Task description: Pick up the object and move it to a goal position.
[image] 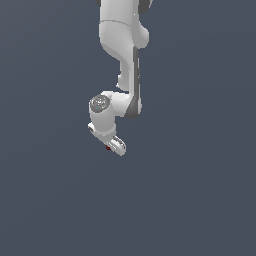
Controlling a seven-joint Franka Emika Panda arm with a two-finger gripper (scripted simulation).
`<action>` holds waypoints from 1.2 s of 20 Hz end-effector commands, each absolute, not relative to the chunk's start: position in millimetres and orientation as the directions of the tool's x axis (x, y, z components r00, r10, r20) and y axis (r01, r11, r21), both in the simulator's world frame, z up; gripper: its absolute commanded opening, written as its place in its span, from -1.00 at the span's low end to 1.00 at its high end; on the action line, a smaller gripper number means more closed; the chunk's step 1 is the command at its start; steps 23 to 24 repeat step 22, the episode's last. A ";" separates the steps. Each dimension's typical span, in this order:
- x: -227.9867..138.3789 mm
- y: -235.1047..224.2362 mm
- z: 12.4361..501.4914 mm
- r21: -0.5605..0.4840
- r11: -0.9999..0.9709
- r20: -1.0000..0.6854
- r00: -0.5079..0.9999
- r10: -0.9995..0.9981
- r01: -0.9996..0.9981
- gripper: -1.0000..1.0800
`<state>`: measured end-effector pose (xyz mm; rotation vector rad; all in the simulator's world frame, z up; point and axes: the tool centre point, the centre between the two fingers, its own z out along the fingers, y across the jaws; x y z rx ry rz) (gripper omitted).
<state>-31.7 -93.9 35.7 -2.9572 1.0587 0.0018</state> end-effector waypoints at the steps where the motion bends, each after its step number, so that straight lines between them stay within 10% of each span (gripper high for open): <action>1: -34.9 -103.7 48.2 -0.001 -0.772 0.000 0.772 -0.635 -0.635 -1.00; 24: -61.0 -188.9 157.3 0.000 -0.772 0.000 0.772 -0.636 -0.636 -1.00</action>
